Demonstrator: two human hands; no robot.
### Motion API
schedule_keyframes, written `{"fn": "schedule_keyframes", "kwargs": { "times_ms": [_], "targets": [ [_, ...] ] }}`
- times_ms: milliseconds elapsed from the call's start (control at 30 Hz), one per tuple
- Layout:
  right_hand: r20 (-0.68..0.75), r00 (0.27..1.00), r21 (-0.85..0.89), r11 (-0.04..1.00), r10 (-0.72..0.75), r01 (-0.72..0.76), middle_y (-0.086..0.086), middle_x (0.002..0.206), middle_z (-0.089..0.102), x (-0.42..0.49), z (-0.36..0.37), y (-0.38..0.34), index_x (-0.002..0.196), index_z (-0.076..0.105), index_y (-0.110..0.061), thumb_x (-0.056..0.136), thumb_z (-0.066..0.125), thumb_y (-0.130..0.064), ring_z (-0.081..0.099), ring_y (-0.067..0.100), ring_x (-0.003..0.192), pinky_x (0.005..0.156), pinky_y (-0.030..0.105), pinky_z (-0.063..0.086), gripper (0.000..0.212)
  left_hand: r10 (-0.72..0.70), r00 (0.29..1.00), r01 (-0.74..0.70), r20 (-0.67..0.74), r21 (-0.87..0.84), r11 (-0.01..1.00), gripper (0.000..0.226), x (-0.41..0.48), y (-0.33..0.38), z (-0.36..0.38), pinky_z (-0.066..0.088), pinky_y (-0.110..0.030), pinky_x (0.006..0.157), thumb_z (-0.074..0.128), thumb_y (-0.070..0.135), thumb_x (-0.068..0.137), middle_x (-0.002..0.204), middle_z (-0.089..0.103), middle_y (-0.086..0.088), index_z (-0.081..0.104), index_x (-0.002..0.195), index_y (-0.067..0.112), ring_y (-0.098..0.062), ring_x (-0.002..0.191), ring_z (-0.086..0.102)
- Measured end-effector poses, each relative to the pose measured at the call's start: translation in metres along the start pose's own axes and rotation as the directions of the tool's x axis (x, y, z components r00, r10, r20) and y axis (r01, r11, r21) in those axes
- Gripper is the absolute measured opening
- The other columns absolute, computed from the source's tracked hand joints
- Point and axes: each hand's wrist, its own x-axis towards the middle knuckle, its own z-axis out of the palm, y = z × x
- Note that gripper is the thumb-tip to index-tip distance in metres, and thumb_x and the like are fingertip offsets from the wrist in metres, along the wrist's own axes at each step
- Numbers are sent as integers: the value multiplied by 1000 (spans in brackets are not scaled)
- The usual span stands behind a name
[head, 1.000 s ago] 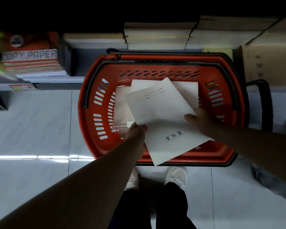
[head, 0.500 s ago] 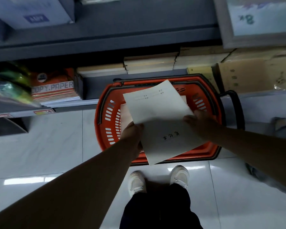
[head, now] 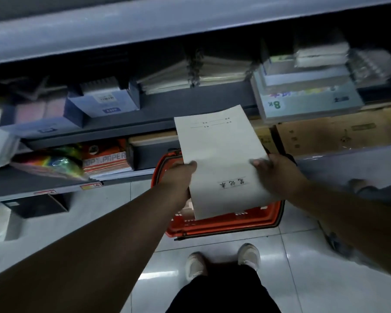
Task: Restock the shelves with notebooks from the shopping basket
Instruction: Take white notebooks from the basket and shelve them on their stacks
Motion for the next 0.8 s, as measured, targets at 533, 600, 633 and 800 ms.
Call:
{"fn": "schedule_keyframes", "kwargs": {
  "times_ms": [533,600,633,800],
  "targets": [
    [-341,932,169,967,-122,188,-8,98,56,-105,-82,-60,112,49,-28,95,55,-31,53,13,88,80,26,37,18,146,965,-140,216,-46,989,24,-118,70,-4,55,-43,85,54,12,99,113,70,-13,63,121,14,-30,97,67],
    [-361,922,168,963,-138,210,-11,95,56,-112,-93,-67,109,48,-29,95,56,-30,54,10,85,75,25,38,16,167,955,-157,245,-57,986,25,-131,78,-4,54,-43,84,52,11,99,114,69,-13,63,122,12,-31,100,67],
    [-372,917,161,962,-146,219,-15,91,56,-115,-99,-71,108,49,-28,94,56,-30,53,4,81,70,24,39,16,182,949,-173,257,-58,983,26,-136,82,-4,54,-44,85,50,10,100,115,69,-14,62,123,12,-32,102,66],
    [-404,901,144,962,-155,230,-24,82,50,-130,-121,-91,107,44,-29,96,55,-31,49,-10,74,57,5,33,16,237,932,-234,274,-44,971,25,-164,108,-5,47,-53,99,49,11,101,117,67,-16,60,123,10,-36,109,64]
  ]
}}
